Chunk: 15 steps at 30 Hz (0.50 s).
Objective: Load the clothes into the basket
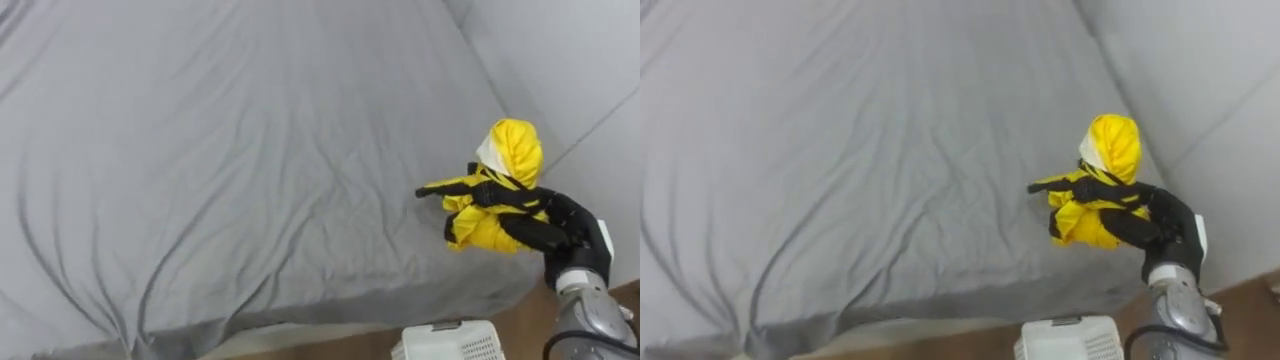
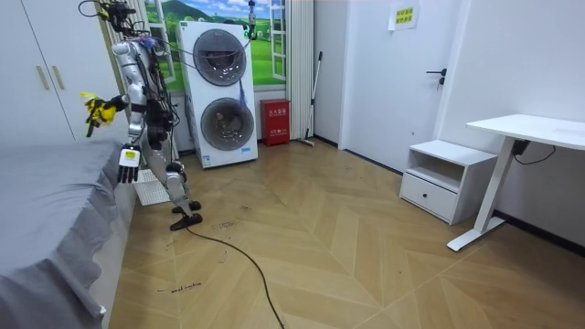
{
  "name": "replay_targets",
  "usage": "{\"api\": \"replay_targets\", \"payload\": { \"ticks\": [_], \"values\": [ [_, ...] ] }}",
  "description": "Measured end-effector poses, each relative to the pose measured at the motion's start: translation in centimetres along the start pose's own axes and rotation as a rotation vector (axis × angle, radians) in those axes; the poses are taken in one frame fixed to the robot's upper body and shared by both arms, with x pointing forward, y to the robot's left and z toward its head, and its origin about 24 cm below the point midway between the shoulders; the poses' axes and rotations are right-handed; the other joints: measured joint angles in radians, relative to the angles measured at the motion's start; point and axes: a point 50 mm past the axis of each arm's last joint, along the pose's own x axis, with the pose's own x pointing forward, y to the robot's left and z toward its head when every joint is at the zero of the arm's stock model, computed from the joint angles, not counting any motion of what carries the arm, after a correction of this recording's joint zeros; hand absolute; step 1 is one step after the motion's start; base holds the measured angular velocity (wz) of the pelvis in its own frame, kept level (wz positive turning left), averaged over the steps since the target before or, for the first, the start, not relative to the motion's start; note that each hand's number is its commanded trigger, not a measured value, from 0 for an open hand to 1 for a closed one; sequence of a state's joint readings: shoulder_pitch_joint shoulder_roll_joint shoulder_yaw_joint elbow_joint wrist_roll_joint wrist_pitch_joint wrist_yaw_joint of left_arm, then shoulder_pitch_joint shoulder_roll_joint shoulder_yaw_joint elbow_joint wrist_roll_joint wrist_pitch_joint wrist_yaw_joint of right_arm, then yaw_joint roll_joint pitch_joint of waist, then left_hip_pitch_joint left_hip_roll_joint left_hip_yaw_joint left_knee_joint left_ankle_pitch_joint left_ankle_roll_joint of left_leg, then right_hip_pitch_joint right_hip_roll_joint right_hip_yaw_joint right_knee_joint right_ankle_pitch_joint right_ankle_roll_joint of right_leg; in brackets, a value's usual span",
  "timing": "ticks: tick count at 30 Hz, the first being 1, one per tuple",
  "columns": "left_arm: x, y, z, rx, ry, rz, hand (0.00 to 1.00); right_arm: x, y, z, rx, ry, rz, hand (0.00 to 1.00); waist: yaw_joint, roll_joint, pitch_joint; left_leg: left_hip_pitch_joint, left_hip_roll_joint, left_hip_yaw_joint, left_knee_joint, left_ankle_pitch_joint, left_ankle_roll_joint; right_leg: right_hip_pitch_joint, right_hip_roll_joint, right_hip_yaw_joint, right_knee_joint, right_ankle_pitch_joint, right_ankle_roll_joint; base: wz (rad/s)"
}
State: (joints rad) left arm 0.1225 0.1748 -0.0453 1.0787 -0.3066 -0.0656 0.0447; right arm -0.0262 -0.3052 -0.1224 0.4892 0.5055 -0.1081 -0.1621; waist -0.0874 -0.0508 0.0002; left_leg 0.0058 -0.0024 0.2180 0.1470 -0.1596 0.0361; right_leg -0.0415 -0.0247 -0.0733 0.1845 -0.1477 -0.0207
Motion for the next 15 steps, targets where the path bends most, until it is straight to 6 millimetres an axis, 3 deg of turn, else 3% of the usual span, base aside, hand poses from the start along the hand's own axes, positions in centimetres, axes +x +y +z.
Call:
{"api": "replay_targets", "payload": {
  "ticks": [5, 11, 15],
  "values": [
    [0.2, -0.5, 0.6, 0.051, -0.008, -0.019, 0.0, -0.9, -1.0, -0.7, -0.001, 0.019, -0.033, 1.0, -0.03, 0.023, -0.0051, 0.035, 0.026, 0.054, -0.003, -0.034, -0.004, 0.0, 0.036, 0.07, 0.005, 0.004, -0.006, -0.47],
    [0.1, -0.6, 0.1, 0.089, 0.012, -0.027, 0.0, -1.6, -3.1, -1.5, -0.009, 0.052, -0.112, 1.0, -0.059, 0.043, -0.0014, 0.057, 0.038, 0.114, -0.003, -0.037, -0.009, -0.009, 0.062, 0.129, 0.003, 0.021, -0.008, -0.33],
    [0.0, -0.5, -0.3, 0.095, 0.029, -0.026, 0.0, -2.6, -4.2, -2.8, -0.039, 0.104, -0.149, 1.0, -0.081, 0.053, -0.0004, 0.056, 0.043, 0.135, -0.003, -0.042, -0.014, -0.016, 0.066, 0.142, 0.002, 0.028, -0.01, -0.15]
  ]
}}
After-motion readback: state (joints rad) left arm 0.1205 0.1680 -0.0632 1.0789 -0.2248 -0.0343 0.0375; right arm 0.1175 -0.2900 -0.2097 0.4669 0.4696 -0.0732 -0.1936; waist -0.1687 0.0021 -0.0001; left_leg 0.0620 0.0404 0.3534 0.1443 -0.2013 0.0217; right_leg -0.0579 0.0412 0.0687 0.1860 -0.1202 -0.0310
